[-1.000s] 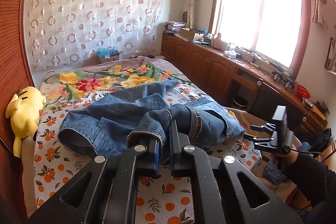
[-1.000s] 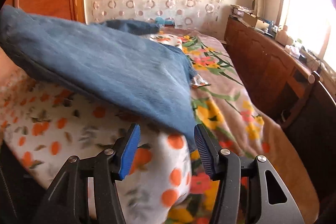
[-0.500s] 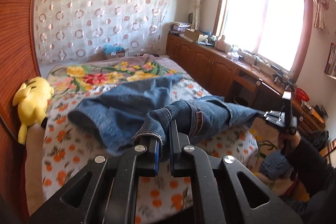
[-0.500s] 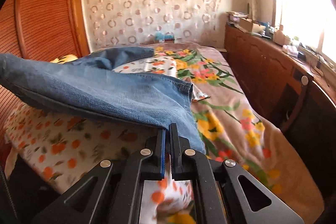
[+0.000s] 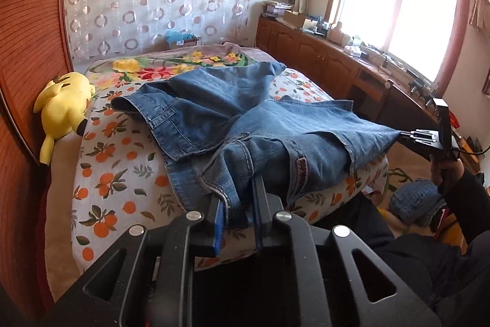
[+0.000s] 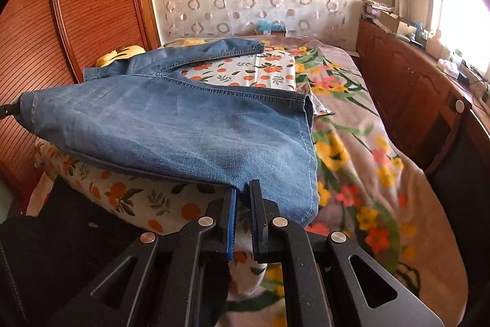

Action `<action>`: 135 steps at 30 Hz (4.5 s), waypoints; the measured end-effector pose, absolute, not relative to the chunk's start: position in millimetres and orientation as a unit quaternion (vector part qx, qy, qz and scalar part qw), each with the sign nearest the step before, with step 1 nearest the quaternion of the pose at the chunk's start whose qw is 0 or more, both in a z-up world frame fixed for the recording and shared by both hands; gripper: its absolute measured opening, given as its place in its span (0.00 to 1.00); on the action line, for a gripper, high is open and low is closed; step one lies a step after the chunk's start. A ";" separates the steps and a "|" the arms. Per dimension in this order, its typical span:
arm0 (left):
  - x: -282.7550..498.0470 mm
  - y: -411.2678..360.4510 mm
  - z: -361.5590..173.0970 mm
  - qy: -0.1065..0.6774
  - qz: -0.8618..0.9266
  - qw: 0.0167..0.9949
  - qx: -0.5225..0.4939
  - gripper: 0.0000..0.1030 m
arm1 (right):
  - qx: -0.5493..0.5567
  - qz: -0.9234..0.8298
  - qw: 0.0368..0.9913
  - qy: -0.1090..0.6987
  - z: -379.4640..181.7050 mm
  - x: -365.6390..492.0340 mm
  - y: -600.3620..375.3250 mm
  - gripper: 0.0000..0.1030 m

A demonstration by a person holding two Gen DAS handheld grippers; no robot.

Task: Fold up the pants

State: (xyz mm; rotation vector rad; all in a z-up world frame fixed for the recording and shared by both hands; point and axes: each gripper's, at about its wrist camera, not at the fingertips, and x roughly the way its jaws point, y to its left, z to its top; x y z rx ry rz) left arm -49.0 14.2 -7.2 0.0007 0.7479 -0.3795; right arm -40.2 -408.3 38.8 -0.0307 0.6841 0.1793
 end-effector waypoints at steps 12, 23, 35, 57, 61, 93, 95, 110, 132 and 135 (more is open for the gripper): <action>-50.4 46.9 5.4 0.338 -0.128 0.932 0.016 0.47 | -0.022 0.067 0.948 0.311 69.1 -56.4 -405.0 0.18; 32.5 62.8 -34.7 0.358 -0.105 0.928 -0.004 0.47 | -0.017 0.097 0.958 0.270 69.2 12.7 -373.7 0.42; 135.6 114.3 -81.7 0.386 -0.069 0.919 -0.043 0.47 | -0.051 0.183 0.937 0.292 45.7 149.3 -287.6 0.43; 247.3 128.1 -38.6 0.359 -0.063 0.931 -0.003 0.04 | -0.027 0.164 0.916 0.366 -39.3 270.3 -277.7 0.43; 271.7 109.6 6.5 0.329 -0.079 0.940 0.038 0.04 | -0.021 0.170 0.913 0.370 -44.5 271.5 -279.1 0.43; 130.5 49.7 -84.5 0.417 -0.132 0.899 -0.007 0.28 | -0.039 0.146 0.924 0.352 -28.4 241.7 -275.5 0.43; 122.5 36.9 -87.2 0.419 -0.142 0.897 -0.001 0.28 | -0.035 0.145 0.928 0.342 -22.5 230.7 -276.0 0.43; 59.8 -17.5 -94.8 0.434 -0.157 0.887 -0.001 0.28 | -0.052 0.119 0.937 0.325 -30.4 178.2 -283.4 0.44; 81.9 -16.8 -115.6 0.454 -0.119 0.882 0.047 0.37 | -0.057 0.111 0.936 0.329 -32.8 177.4 -287.1 0.44; 81.4 -20.7 -118.0 0.452 -0.128 0.881 0.053 0.37 | -0.062 0.112 0.935 0.330 -33.5 178.5 -285.8 0.44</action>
